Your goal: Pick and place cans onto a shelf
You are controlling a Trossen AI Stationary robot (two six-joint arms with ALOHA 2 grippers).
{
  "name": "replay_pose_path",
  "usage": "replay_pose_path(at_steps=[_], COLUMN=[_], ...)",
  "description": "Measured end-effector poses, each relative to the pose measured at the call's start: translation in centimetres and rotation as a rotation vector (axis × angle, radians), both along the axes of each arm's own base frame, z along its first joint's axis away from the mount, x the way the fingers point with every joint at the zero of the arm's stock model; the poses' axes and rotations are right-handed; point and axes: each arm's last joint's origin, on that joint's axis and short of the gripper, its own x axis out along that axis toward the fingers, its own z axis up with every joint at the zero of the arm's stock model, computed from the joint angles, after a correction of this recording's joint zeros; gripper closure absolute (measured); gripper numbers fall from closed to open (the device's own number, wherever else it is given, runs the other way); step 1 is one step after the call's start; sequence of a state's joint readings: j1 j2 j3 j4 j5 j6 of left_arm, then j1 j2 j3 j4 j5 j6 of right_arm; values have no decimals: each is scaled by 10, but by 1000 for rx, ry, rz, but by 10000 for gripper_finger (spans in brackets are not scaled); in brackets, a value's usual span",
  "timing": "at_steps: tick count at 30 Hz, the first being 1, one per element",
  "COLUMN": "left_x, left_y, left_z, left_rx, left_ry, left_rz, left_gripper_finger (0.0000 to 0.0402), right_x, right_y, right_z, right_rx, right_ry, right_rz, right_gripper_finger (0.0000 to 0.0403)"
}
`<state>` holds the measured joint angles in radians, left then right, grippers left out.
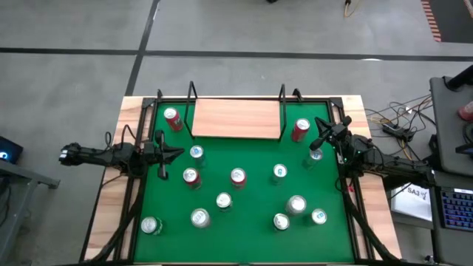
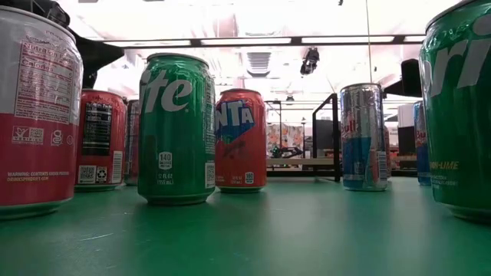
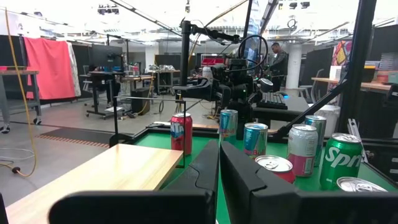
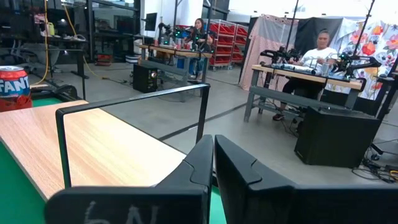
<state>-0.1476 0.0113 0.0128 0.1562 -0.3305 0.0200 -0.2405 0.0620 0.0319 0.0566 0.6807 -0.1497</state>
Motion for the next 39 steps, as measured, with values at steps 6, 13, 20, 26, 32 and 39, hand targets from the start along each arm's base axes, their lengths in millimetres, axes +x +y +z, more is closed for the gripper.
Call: replay_pose_path(at_steps=[6, 13, 20, 26, 32, 39], left_x=[0, 0, -1, -9, -11, 5], left_y=[0, 0, 0, 0, -1, -3], left_z=[0, 0, 8, 29, 42, 63], left_rx=[0, 0, -117, -349, -277, -230], left_ry=[0, 0, -102, -375, -498, -417], left_rz=[0, 0, -29, -128, -186, -164], left_gripper_finger=[402, 402, 402, 402, 402, 402], right_x=[0, 1, 2, 6, 8, 26], right_y=[0, 0, 2, 10, 10, 6], right_z=[0, 0, 4, 25, 40, 69], right_rx=[-17, 251, 346, 251, 208, 222], right_ry=[20, -328, -460, -544, -619, -529], right_rz=[0, 37, 130, 502, 540, 538], right_gripper_finger=[394, 394, 394, 394, 394, 394])
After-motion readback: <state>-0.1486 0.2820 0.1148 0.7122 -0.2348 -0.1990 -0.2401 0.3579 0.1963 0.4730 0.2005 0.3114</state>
